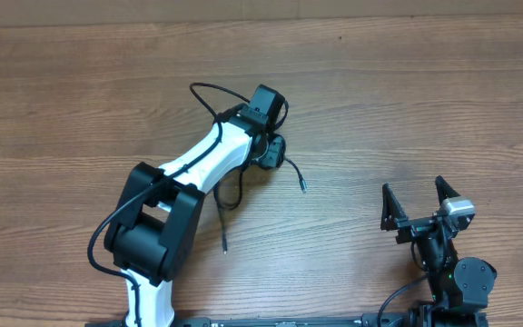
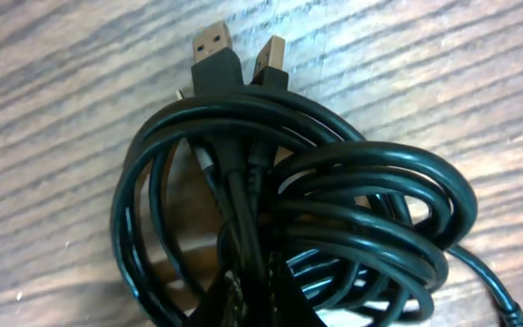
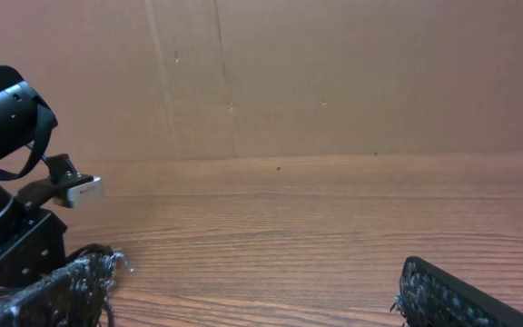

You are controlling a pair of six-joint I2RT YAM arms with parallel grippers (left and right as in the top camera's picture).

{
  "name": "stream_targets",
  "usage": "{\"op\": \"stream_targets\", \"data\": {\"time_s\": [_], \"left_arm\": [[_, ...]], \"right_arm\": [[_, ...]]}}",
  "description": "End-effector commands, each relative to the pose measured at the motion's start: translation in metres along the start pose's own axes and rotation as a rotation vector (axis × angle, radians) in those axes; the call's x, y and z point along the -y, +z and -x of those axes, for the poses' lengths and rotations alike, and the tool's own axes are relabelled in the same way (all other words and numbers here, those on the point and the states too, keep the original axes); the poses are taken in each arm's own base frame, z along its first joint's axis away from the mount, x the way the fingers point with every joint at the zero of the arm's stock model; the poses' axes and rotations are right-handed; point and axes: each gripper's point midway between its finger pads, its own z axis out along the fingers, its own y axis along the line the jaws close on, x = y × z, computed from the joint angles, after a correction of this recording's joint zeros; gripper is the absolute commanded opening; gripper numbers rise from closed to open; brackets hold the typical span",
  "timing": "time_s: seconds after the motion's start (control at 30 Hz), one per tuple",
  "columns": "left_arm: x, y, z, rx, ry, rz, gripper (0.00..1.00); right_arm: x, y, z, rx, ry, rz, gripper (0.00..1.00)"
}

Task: Untangle cables

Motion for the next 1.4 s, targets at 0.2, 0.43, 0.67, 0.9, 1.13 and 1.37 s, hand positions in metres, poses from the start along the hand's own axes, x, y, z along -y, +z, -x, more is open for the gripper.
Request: {"op": "stream_targets", "data": {"time_s": [0.2,0.43,0.67,0.9,1.13,1.37], "left_arm": [[0.012,-0.093,0.046,0.217,-0.063,-0.086,0.04],[0.007,-0.056,0.012,0.086,-0.129,-0.065,0.04],[0.001,-0.015,-0.046,-0.082,-0.132,-0.054,0.04],[0.000,-0.007,-0.052,-0.079,-0.141,-0.060,0.04],[-0.001,-0.007,-0.050,-0.071,-0.142,-0.059,0.04],[-0.001,-0.006,-0.048,-0.059,-0.167,-0.054,0.04]], "right_arm": [[0.000,0.000,-0.003,0.000,-0.001,-0.002,1.00],[0.000,0.000,-0.003,0.000,-0.001,-0.002,1.00],[0.000,0.000,-0.003,0.000,-0.001,-0.002,1.00],[0.000,0.000,-0.003,0.000,-0.001,-0.002,1.00],[0.000,0.000,-0.003,0.000,-0.001,-0.002,1.00],[0.000,0.000,-0.003,0.000,-0.001,-0.002,1.00]]}}
